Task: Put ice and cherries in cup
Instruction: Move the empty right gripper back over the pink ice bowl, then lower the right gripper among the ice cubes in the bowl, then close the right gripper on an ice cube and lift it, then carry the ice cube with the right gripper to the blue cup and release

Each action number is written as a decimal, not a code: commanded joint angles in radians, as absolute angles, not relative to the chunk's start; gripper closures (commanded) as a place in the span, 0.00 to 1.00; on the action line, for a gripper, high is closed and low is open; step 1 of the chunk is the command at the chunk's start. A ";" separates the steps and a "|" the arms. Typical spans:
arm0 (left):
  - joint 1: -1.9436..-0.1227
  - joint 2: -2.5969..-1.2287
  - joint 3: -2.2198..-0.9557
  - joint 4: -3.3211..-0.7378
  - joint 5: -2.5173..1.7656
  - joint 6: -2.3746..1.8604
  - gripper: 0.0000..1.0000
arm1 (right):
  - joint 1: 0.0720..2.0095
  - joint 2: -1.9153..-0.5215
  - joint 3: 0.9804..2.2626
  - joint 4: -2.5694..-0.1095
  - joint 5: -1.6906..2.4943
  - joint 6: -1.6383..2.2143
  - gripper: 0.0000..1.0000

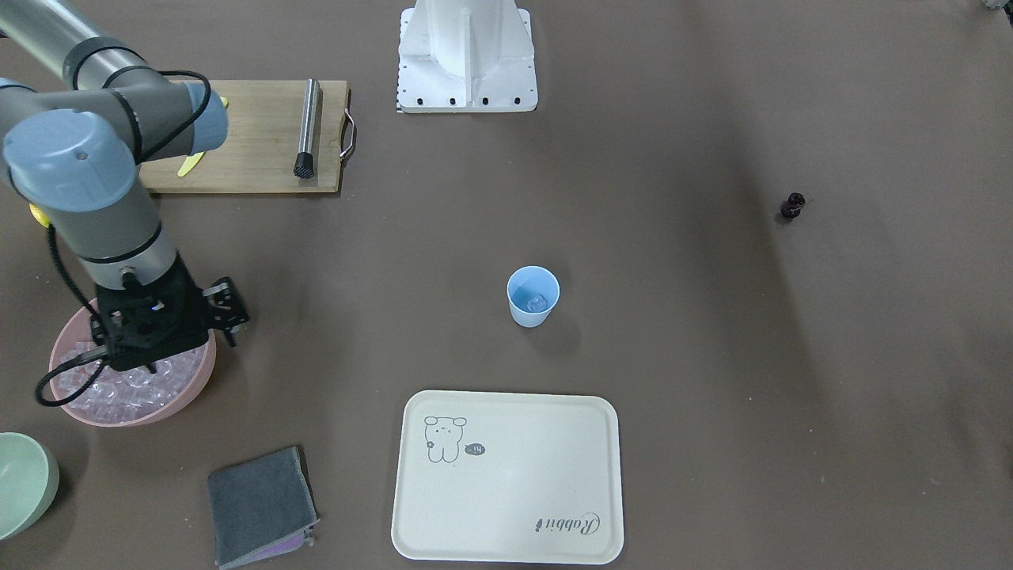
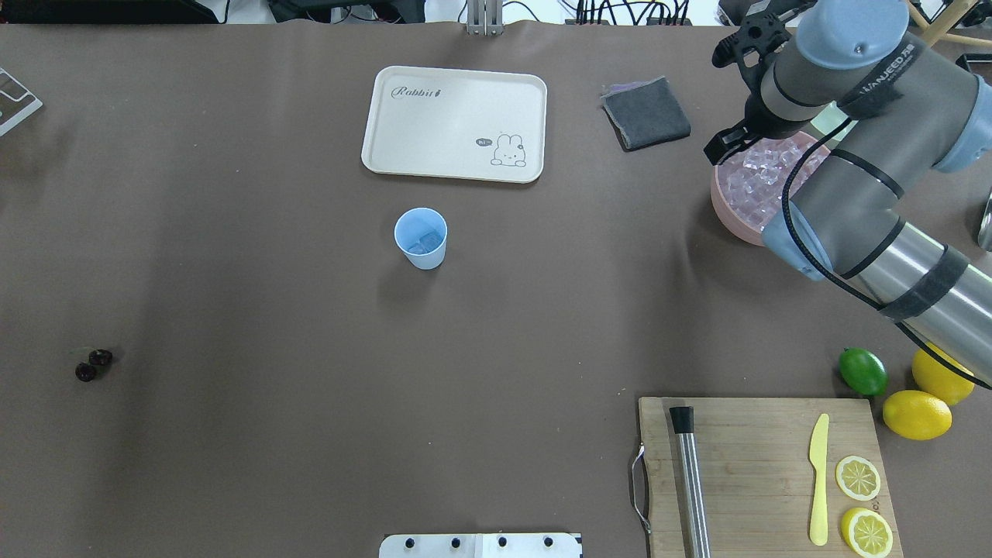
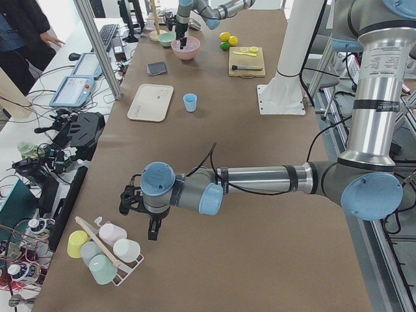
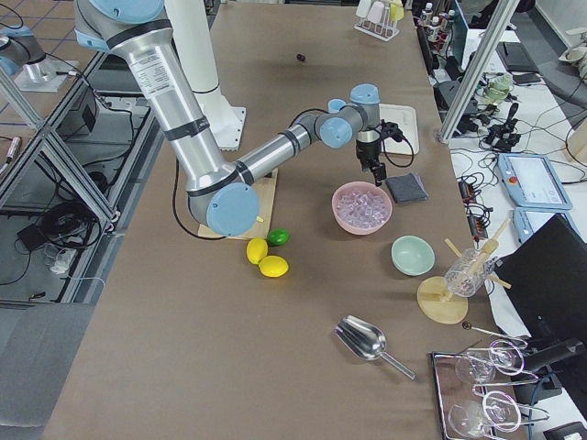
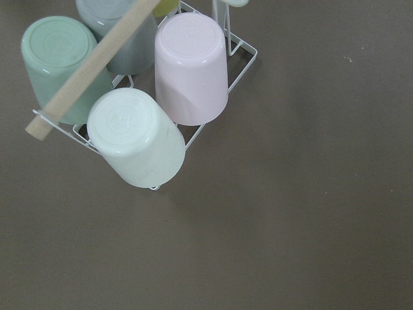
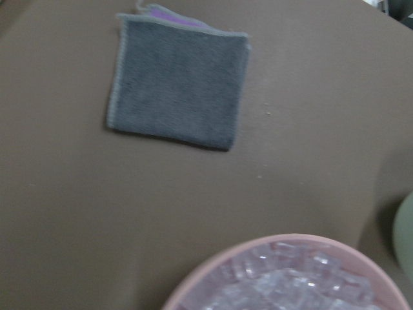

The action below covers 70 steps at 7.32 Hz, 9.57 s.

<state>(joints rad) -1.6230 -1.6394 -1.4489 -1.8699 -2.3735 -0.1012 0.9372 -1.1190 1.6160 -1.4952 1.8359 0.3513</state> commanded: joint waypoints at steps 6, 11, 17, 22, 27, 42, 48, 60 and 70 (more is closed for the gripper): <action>-1.621 -1.638 -1.456 -1.870 -2.375 -0.101 0.02 | 0.868 -1.164 1.552 -1.494 1.527 0.108 0.13; -1.623 -1.637 -1.451 -1.891 -2.375 -0.103 0.02 | 0.851 -1.163 1.546 -1.493 1.522 0.084 0.54; -1.623 -1.621 -1.445 -1.893 -2.375 -0.098 0.02 | 0.919 -1.172 1.603 -1.494 1.721 0.086 0.30; -1.623 -1.582 -1.454 -1.953 -2.375 -0.104 0.02 | 0.904 -1.184 1.588 -1.493 1.718 0.087 0.41; -1.624 -1.580 -1.457 -1.953 -2.375 -0.103 0.02 | 0.894 -1.186 1.574 -1.493 1.718 0.084 0.47; -1.623 -1.582 -1.454 -1.960 -2.375 -0.101 0.02 | 0.885 -1.175 1.617 -1.589 1.708 0.086 0.34; -1.623 -1.580 -1.454 -1.977 -2.375 -0.103 0.02 | 0.885 -1.174 1.588 -1.588 1.687 0.006 0.63; -1.624 -1.580 -1.457 -1.987 -2.375 -0.103 0.02 | 0.885 -1.163 1.531 -1.490 1.689 0.017 0.61; -1.626 -1.580 -1.559 -1.979 -2.397 -0.104 0.02 | 0.672 -0.719 1.716 -1.887 1.812 0.897 0.75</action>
